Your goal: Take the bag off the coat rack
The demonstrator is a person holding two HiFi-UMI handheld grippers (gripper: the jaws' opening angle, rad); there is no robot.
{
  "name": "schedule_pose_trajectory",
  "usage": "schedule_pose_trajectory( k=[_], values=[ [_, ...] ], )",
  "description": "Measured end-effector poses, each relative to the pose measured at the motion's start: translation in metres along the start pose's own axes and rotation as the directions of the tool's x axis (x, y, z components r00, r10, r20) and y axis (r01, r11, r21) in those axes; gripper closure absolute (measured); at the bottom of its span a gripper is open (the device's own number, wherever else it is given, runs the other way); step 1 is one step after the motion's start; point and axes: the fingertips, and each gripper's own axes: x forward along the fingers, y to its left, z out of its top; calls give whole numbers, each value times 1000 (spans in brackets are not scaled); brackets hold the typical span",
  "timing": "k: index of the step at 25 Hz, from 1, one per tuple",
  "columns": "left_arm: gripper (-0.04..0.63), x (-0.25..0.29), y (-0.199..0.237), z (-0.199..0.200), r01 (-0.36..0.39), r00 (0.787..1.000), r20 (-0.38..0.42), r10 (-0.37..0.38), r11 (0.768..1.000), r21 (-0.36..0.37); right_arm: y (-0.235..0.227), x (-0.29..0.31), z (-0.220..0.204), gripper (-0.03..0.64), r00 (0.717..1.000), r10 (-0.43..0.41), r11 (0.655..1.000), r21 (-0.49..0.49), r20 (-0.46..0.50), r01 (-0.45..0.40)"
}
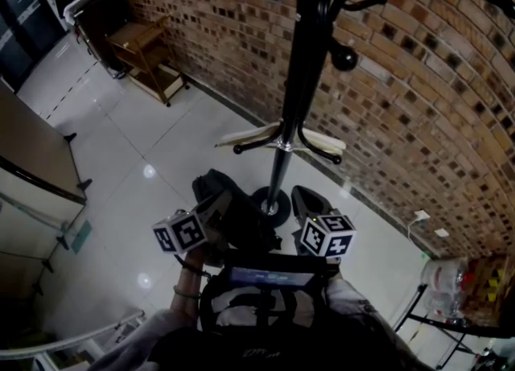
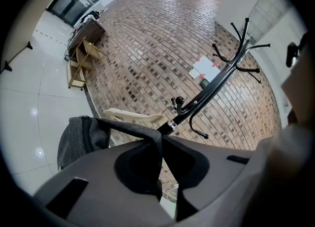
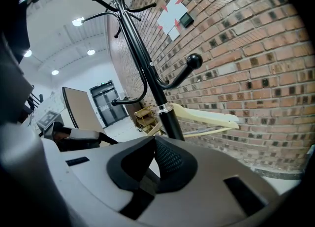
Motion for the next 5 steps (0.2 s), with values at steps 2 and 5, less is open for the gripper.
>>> schedule_pose_trajectory(
  k=[2, 5],
  values=[
    [555, 1, 1, -1, -2, 1000, -7, 2, 1000, 0, 0, 1, 0, 612, 1000, 2, 1000, 0, -2, -2],
    [555, 2, 2, -3, -5, 1000, -15, 5, 1000, -2, 0, 2, -2, 612, 1000, 2, 1000, -1, -8, -2]
  ],
)
